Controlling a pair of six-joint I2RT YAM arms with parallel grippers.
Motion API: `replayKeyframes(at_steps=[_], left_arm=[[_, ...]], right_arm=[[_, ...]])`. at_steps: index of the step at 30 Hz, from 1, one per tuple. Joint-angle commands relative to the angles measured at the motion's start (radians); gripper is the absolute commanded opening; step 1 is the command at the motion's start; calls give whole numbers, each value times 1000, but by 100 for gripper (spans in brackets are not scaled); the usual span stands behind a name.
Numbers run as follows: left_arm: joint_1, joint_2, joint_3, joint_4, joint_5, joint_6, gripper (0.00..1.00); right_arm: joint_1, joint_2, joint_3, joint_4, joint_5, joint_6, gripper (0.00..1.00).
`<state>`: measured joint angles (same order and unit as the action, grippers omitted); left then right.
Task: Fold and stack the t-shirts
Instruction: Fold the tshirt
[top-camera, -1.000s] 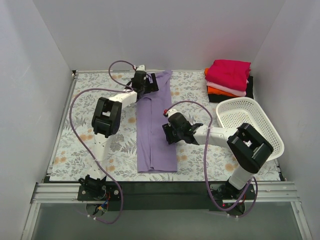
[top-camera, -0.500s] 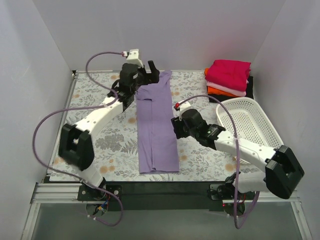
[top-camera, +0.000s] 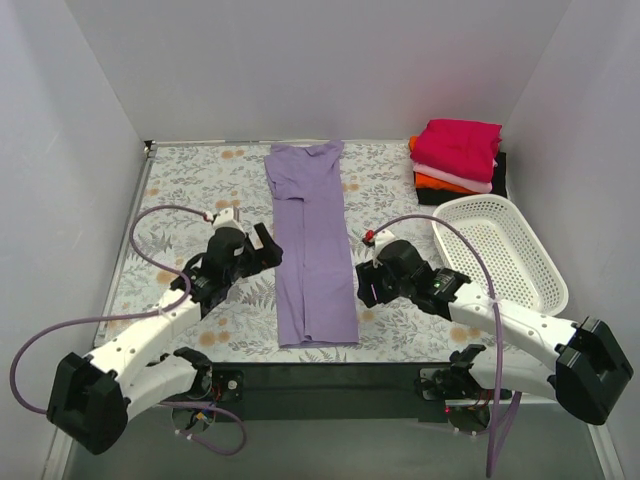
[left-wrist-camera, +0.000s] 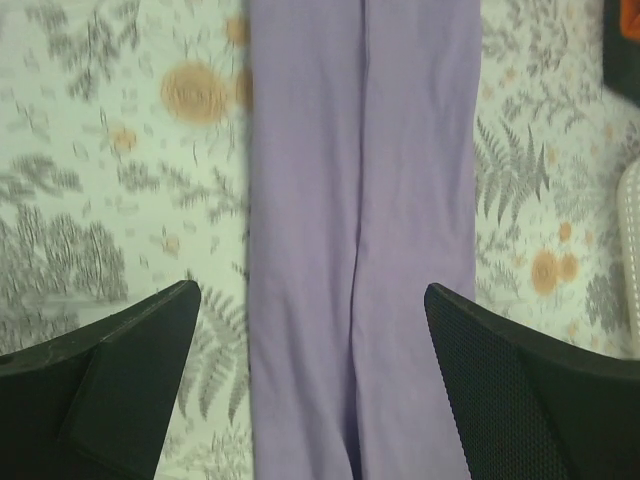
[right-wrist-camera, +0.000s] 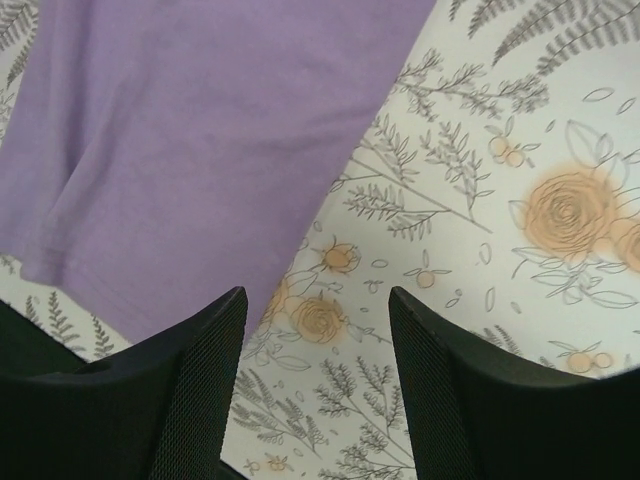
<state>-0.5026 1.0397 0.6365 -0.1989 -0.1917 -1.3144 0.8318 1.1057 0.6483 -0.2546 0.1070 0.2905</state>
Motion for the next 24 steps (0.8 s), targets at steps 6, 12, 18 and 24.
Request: replayKeyframes(at_steps=[6,12,18,24], left_arm=[[-77,-276,-136,-229,118,-195,87],[-138,-293,-214,-266,185,-287,88],[-273,-320,-294,-306,173,-414,88],[-402,-349,-366,-306,172,-551,87]], right_arm=[[49,-53,-107,3,-135,162,53],[111,-27,-142,41,-142,236,53],[161,-1,-150,67,-129,275,52],[181,5,-151,97,-119,306,52]])
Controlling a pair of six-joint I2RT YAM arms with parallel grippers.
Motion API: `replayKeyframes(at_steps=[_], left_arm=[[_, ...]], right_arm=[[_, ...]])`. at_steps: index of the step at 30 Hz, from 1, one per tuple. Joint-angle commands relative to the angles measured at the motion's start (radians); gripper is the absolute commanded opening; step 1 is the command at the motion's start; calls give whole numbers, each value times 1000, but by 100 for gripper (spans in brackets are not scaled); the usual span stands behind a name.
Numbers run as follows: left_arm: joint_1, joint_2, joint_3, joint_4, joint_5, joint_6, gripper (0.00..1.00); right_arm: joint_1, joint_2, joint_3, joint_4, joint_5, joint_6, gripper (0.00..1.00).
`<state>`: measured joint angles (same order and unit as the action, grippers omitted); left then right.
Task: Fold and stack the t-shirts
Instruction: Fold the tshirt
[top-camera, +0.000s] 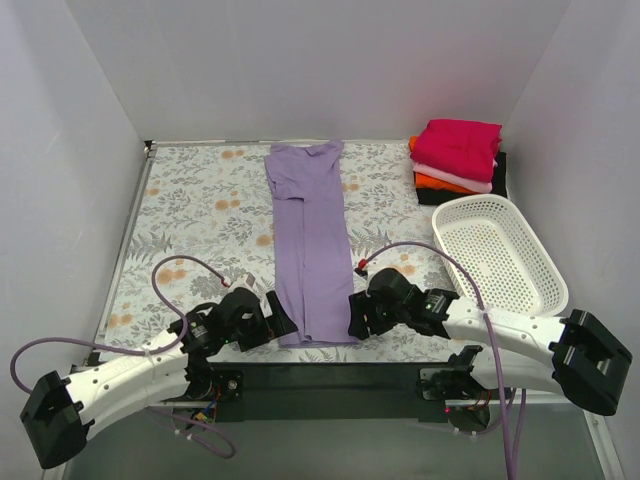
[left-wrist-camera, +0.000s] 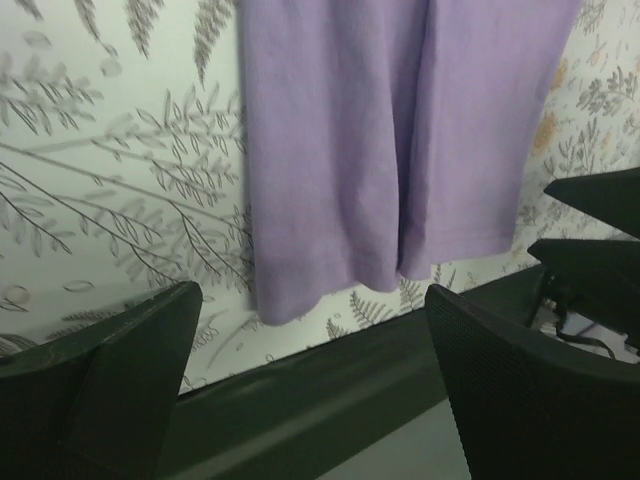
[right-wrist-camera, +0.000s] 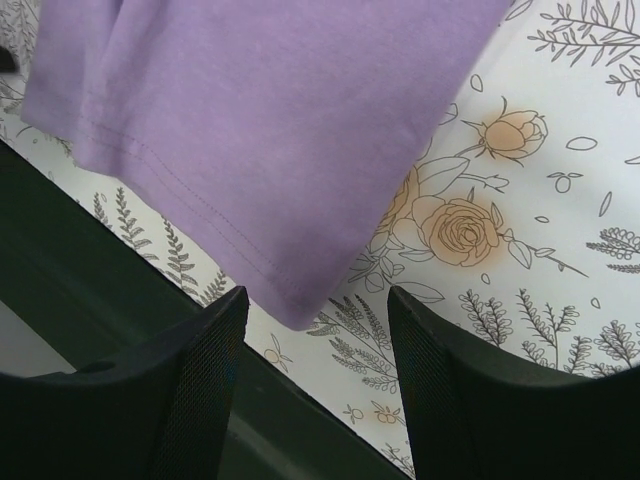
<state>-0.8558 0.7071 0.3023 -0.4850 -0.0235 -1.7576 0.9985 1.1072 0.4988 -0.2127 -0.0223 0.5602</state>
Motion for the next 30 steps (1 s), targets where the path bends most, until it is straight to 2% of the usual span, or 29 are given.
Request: replayKeyframes(at_steps=[1,9,14,21,30], left_arm=[[-66,-20,-41,-18,-4,-143,87],[-132,22,-69,26,-33,-175,81],[-149,74,-55,20,-47,-166,70],[-161,103,-40,-58,-67,-163,58],[-163,80,-48,-115,-105,-180,50]], right_arm=[[15,6,-3,58,13,40,52],[25,23,-20,68,47,61,52],[34,34,-23,75,38,73,52],[51,46,-31,82,30,89,52],[63,74,-25,101,30,95,52]])
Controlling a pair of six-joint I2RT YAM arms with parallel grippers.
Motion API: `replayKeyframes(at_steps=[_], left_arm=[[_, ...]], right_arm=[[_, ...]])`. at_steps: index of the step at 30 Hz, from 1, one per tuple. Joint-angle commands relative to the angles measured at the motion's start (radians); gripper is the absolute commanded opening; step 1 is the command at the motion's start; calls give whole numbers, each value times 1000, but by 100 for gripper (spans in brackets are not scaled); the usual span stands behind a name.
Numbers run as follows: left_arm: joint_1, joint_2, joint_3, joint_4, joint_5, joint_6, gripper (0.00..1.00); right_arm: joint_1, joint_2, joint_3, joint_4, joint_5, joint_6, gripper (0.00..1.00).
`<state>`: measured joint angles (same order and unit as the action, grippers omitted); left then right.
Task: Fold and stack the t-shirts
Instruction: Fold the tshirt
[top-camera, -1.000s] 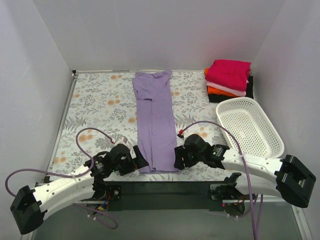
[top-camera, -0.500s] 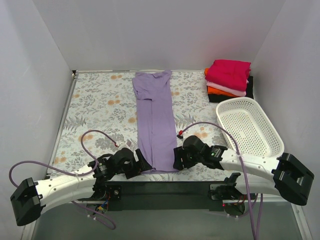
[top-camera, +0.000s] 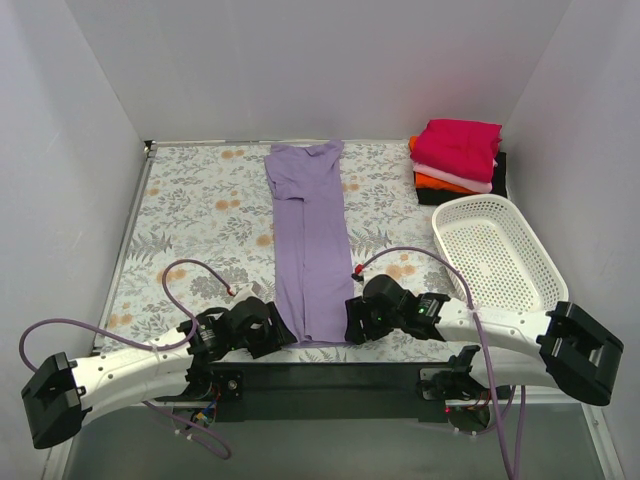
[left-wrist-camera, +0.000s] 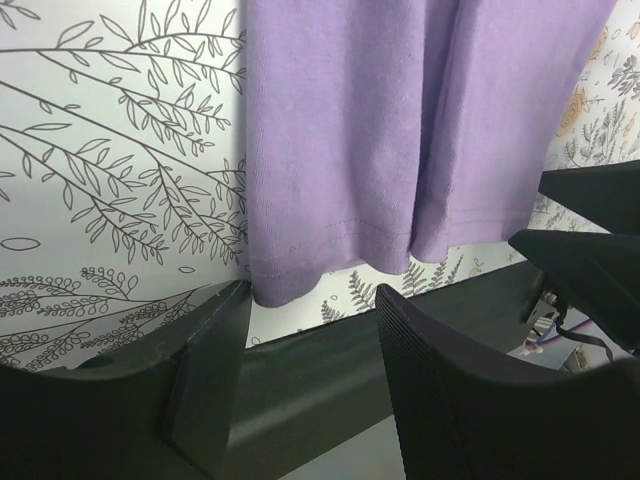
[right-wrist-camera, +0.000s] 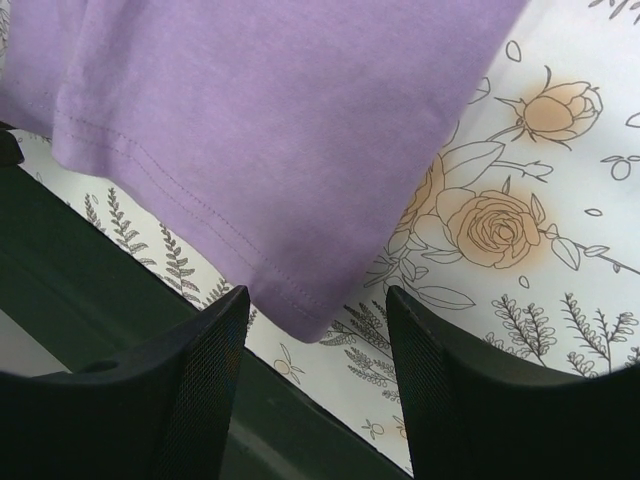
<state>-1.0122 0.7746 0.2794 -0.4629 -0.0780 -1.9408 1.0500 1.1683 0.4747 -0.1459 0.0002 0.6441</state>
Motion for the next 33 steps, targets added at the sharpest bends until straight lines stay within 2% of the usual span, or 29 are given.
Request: replayKeyframes(at_steps=[1,6,10,14,15,18,25,27,33], left_arm=[[-6,14,-26,-137,-52,0,50],[-8,29,-26,-122,-62,8,48],[-8,49,-29,-125,-65,16,40],[-9,58,-34,-120,-71,20,22],[-9,60,-34,-115,-71,22,11],[-11,68,-34,-106,-74,28,3],[-25,65,-37,-71,-59,57,0],[-31,63,-34,-59,-31,92,0],[-63,95,-23,6,114,186,0]], right_arm=[[13,24,2,34,7,8,52],[22,47,8,34,7,6,51],[25,53,8,32,14,11,48],[27,62,12,22,26,12,43],[27,67,15,16,29,11,41],[30,79,24,0,32,0,33],[30,90,45,-41,32,-34,6],[30,93,53,-56,26,-61,2],[30,83,97,-181,-48,-174,1]])
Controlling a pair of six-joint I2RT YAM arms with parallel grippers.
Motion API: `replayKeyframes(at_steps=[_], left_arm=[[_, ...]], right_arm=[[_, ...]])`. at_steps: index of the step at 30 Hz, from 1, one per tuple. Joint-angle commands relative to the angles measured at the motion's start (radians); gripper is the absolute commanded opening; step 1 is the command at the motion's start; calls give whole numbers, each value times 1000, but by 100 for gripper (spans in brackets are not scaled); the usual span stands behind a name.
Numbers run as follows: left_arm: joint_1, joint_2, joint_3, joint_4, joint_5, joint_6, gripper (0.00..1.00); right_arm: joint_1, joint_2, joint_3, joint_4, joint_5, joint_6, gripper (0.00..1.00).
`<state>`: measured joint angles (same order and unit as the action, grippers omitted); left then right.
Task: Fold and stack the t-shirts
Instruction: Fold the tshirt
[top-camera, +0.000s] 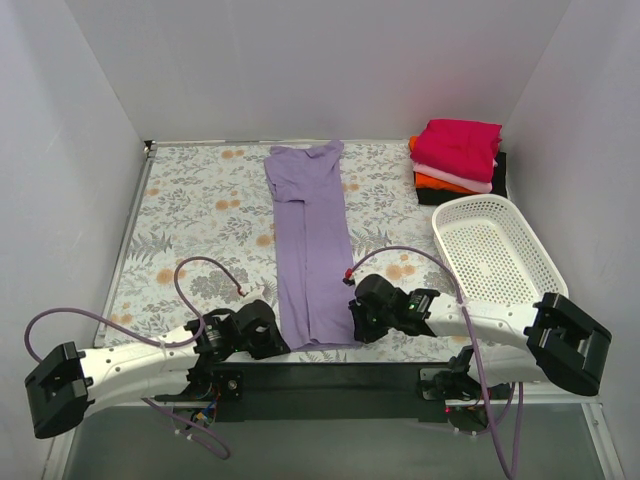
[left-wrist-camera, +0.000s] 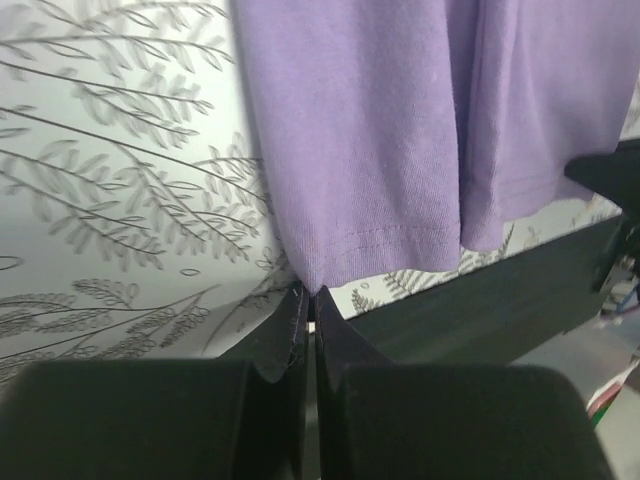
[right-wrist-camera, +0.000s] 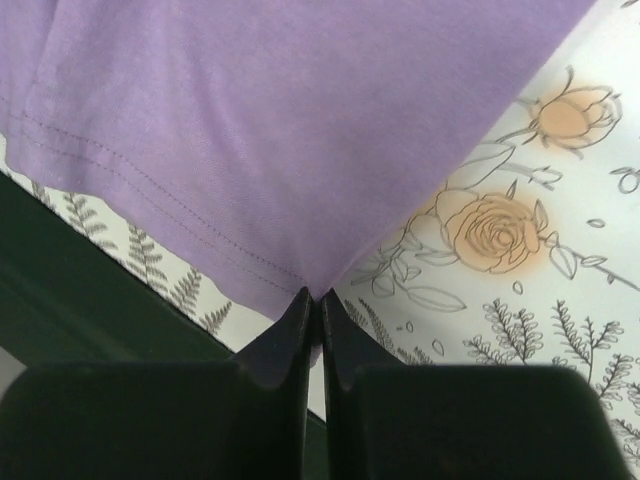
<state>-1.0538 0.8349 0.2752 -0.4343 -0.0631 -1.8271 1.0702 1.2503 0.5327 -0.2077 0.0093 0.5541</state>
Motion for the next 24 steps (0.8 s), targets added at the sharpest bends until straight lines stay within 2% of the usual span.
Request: replayKeyframes(at_steps=[1,8,18,21,24], left_arm=[[-43,55,-18,-21,117,78,0],[-132,49,31,-44,164,78,0],[-161,-23,61,-50,252,61,0],[-163,-52,73,-34,241,45,0],[-163,-86,97,-50,110,9,0]], right_arm=[[10,6,52,-162,-89,-97,1],[13,5,67,-303,-218,-183,1],[28,-18,99,-395,-443,-287,1],[28,-28,122,-400,-427,-292,1],[27,-45,167,-397,-329,-284,1]])
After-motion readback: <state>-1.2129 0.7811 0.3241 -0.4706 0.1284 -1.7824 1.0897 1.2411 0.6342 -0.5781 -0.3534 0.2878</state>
